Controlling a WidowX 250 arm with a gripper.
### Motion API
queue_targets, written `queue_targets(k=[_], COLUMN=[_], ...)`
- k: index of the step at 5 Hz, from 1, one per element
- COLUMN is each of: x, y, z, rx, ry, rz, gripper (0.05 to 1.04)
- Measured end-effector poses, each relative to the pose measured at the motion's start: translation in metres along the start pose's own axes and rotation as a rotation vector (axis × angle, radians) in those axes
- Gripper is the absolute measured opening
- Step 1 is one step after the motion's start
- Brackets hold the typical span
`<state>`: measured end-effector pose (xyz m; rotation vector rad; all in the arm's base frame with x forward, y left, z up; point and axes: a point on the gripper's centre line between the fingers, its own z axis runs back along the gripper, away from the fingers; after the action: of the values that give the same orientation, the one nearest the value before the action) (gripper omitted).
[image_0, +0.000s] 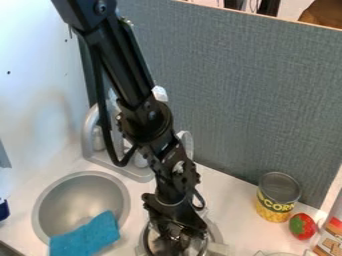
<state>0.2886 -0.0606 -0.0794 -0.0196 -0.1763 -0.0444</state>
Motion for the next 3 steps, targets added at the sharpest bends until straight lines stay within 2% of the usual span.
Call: queue_targets(k=[1,2,3], x=[0.0005,-0.0015,-0.0010], y=[0.0004,0.0016,0.0024], z=[0.0001,-0.0004,-0.0004], rx=[0.003,0.008,0.013], ry=[-0.001,-0.002,-0.005], rz=[-0.010,-0.011,0.002], gripper=[0.374,0.306,0.306])
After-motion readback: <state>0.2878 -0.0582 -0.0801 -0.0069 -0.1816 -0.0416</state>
